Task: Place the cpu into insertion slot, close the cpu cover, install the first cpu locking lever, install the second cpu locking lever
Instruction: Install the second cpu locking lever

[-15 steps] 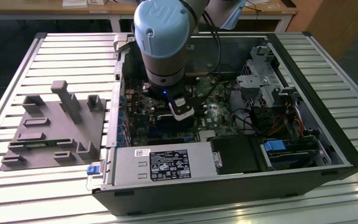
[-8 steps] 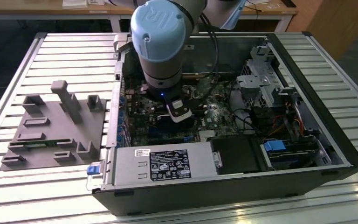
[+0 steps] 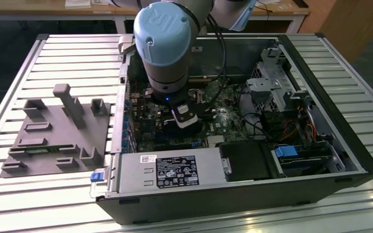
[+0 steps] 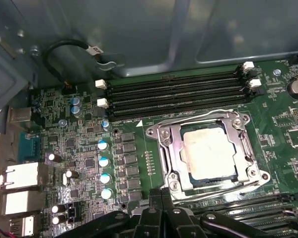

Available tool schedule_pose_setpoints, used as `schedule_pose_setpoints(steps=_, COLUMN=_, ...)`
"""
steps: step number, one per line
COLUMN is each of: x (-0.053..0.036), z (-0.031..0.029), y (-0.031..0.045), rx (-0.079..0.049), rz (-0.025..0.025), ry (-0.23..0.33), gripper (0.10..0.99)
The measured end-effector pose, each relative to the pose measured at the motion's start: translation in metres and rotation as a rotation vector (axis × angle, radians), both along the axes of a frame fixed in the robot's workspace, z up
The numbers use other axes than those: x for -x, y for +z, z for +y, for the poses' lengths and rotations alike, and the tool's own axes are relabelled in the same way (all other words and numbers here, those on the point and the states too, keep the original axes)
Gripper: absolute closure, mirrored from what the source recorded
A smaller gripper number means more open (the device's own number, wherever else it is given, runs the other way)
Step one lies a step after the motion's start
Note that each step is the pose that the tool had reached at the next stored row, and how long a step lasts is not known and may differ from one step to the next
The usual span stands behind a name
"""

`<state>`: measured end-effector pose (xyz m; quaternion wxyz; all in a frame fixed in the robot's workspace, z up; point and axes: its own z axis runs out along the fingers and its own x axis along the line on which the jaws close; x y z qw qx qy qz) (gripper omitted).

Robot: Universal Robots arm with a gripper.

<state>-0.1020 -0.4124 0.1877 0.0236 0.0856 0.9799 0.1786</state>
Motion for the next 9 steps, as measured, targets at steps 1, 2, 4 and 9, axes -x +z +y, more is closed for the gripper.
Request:
schedule_pose_setpoints(steps=1, x=0.0001, z=0.0005, y=-0.0004, rx=0.0, rz=-0.0001, ry=0.0, gripper=0.984)
schedule_pose_setpoints(steps=2, x=0.0001, z=0.0012, y=-0.0007, rx=0.0, rz=-0.0002, ry=0.0, gripper=0.984)
schedule_pose_setpoints(steps=4, x=0.0011, z=0.0034, y=-0.0018, rx=0.0, rz=-0.0001, ry=0.0, gripper=0.984)
schedule_pose_setpoints(steps=9, x=0.0016, z=0.0037, y=-0.0005, rx=0.002, rz=-0.0003, ry=0.0, gripper=0.984)
